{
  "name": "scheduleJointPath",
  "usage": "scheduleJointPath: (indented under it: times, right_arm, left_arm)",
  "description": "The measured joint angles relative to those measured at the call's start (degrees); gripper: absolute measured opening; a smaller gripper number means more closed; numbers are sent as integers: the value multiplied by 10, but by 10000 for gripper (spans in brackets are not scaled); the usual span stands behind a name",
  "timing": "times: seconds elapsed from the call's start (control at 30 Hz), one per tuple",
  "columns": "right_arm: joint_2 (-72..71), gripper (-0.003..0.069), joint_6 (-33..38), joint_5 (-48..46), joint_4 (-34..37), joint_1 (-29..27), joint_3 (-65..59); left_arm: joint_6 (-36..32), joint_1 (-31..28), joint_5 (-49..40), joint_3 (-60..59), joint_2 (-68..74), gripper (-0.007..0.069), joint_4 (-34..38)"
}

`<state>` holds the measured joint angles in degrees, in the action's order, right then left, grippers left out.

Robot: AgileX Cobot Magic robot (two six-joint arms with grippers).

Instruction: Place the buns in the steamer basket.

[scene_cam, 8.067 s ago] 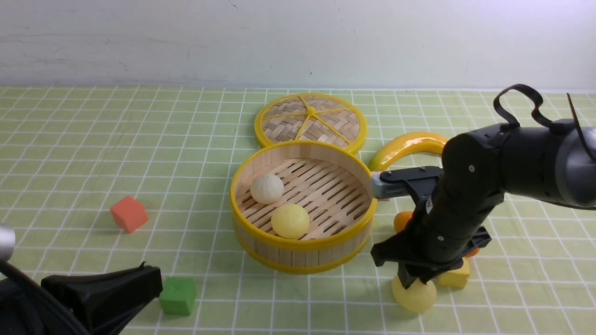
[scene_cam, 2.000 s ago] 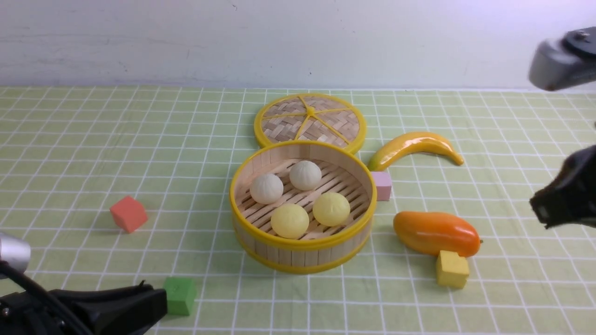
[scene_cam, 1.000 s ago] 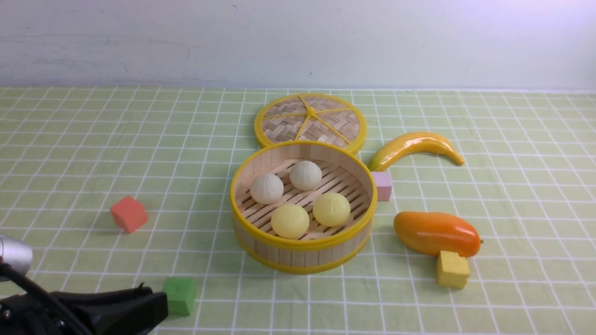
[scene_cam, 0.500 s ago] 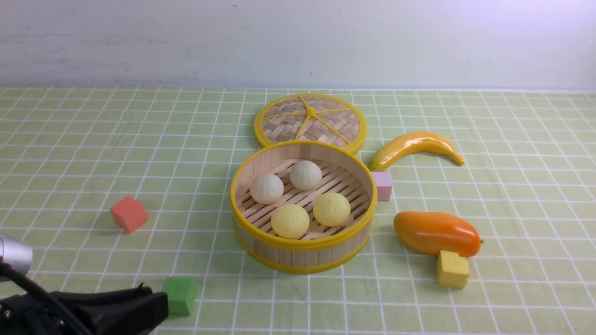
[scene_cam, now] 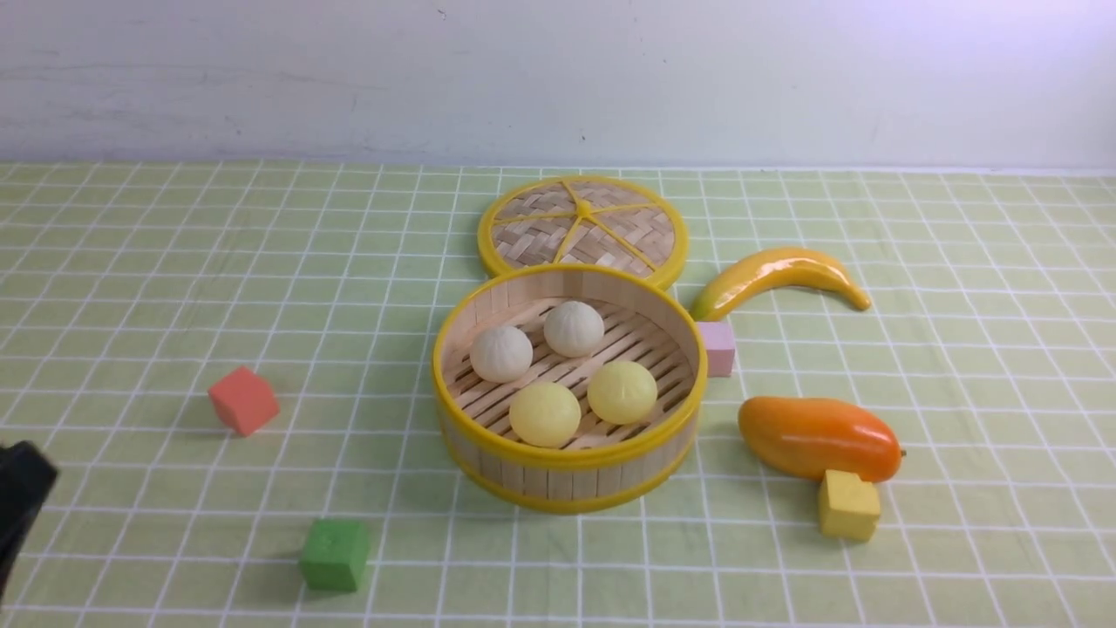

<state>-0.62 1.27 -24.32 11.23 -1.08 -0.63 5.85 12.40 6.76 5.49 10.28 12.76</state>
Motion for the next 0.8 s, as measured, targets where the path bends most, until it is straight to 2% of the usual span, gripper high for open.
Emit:
scheduleJointPath:
  times: [0.07, 0.2, 0.33, 0.53, 0.8]
  right_arm:
    - [0, 23, 0, 1, 0, 0, -1]
    - [0, 29, 0, 2, 0, 0, -1]
    - [0, 32, 0, 3, 0, 0, -1]
    - [0, 40, 0, 4, 0, 0, -1]
    - [0, 52, 0, 4, 0, 0, -1]
  left_arm:
    - [12, -39, -48, -28, -52, 102, -10]
    - [19, -74, -157, -67, -104, -6, -29]
    - [22, -80, -275, -73, -109, -13, -42]
    - [76, -80, -283, -73, -109, -13, -36]
    - [89, -80, -283, -73, -109, -13, -35]
